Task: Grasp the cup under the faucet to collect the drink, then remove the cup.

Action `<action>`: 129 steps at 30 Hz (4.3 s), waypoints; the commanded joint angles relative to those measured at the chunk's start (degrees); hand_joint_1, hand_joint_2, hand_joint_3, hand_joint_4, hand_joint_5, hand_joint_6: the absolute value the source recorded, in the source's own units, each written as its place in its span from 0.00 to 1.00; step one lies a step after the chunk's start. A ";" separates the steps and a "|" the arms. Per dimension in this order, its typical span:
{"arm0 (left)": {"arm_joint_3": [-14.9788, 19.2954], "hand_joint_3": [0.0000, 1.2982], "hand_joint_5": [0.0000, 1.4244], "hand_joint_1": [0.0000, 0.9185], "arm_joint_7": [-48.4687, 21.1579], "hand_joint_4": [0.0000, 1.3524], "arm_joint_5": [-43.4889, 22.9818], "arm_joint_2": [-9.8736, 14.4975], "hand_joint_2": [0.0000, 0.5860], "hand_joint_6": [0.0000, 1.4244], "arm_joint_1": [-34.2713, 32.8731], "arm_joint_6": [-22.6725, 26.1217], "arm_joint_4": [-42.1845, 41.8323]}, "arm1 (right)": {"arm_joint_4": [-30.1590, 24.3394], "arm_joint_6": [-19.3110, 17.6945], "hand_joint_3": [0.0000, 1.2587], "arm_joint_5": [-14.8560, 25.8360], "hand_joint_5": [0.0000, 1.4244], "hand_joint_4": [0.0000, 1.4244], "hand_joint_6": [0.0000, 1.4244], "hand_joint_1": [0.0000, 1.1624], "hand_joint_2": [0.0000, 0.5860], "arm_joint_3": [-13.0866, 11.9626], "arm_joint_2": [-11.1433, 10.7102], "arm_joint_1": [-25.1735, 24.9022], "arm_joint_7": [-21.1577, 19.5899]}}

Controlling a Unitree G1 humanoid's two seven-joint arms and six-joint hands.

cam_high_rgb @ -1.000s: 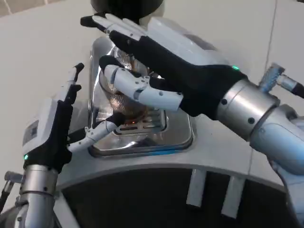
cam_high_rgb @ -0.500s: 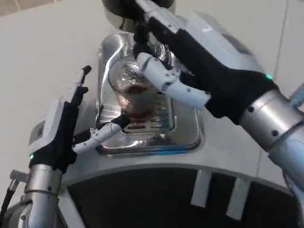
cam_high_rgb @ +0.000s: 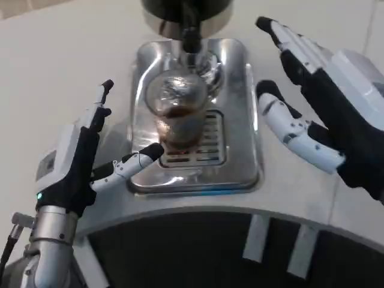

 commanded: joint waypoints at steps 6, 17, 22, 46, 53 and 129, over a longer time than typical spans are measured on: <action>-0.55 0.03 0.13 0.17 -0.04 0.00 0.09 -0.04 0.04 0.12 0.58 -0.75 -0.39 | -5.59 -4.23 0.00 -2.47 0.00 0.00 0.00 0.00 1.00 -2.85 -0.71 5.36 1.02; -0.61 0.02 0.13 0.15 0.03 0.00 -0.01 -0.64 0.03 0.12 1.01 -0.74 -1.01 | -4.97 -18.99 0.00 -3.22 0.00 0.00 0.00 0.04 1.00 -7.72 -0.84 21.24 -4.05; -0.77 0.02 0.13 0.15 -0.05 0.00 0.14 -1.01 0.03 0.12 1.14 -0.74 -1.49 | -0.97 -24.35 0.00 -5.05 0.00 0.00 0.00 0.08 1.00 -8.31 -0.54 25.01 -7.24; -3.32 0.06 0.13 0.23 1.33 0.00 1.25 -5.22 0.03 0.12 -4.95 -0.46 3.66 | 5.94 -31.83 0.00 -10.10 0.00 0.00 0.00 0.18 1.00 -8.78 2.82 34.37 -12.41; -4.49 0.06 0.11 0.43 -0.64 0.00 0.77 -4.26 0.11 0.09 -7.90 -1.84 6.53 | 4.89 -31.15 0.00 -10.36 0.00 0.00 0.00 0.14 0.97 -8.24 4.53 33.75 -9.99; -3.58 0.88 0.96 0.76 17.39 0.86 2.52 -8.33 0.12 1.00 -1.96 -1.33 -0.80 | 6.59 -24.42 0.00 -11.29 0.00 0.00 0.00 0.07 0.92 -7.08 8.17 27.43 -2.33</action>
